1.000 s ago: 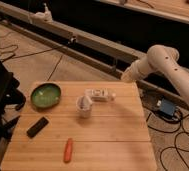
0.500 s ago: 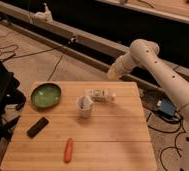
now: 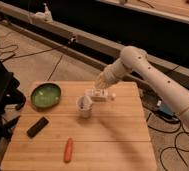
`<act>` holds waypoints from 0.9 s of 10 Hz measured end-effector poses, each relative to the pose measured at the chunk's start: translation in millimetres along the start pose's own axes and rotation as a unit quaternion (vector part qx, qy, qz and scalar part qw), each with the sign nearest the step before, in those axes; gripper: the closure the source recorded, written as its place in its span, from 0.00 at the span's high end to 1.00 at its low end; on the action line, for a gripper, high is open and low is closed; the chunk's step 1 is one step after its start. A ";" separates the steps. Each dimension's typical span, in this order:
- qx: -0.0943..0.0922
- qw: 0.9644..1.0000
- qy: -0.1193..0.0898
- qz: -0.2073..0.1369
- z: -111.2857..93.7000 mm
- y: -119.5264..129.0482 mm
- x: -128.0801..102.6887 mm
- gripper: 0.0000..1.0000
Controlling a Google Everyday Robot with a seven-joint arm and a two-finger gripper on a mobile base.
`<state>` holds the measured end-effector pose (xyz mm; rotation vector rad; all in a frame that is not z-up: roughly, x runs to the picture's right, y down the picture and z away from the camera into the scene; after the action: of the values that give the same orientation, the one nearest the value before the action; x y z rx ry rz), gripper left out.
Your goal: Move the arm in a circular motion
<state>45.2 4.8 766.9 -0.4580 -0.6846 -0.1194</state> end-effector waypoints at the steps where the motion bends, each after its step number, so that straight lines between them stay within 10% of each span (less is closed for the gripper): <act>1: -0.009 1.000 -0.005 0.002 -0.2 15.7 -1.0 0.00; 4: -0.014 0.999 0.014 0.043 -18.3 63.5 29.4 0.00; 9: 0.066 0.983 0.093 0.143 -99.2 70.0 124.4 0.00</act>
<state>216.8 28.5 752.5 -0.4081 -0.4342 0.1525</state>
